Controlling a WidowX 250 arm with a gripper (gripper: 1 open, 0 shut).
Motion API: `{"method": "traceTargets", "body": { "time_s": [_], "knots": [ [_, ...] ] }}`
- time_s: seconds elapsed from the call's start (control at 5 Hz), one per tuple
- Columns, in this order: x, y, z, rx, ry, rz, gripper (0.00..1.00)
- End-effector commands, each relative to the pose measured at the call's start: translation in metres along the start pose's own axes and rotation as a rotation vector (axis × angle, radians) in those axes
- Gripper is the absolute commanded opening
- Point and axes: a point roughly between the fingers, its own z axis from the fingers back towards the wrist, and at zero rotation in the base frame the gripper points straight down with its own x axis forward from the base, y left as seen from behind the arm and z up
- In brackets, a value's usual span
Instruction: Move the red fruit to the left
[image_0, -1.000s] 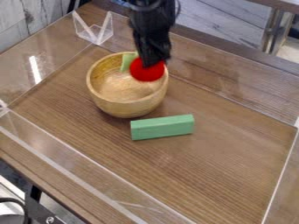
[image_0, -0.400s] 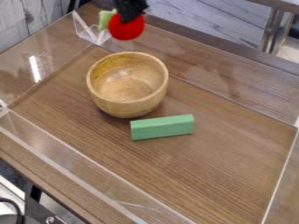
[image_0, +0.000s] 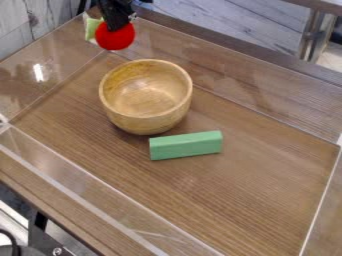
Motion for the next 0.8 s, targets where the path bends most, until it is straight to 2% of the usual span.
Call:
{"method": "traceTargets", "body": {
  "time_s": [0.0,0.2,0.4,0.6],
  "knots": [
    [-0.002,0.016,0.002,0.048,-0.017,0.028,0.00],
    [-0.014,0.022,-0.012,0.052,0.005,0.060,0.00],
    [-0.021,0.038,-0.023,0.062,0.032,0.120,0.00],
    [-0.025,0.055,-0.031,0.056,0.044,0.187,0.00]
  ]
}}
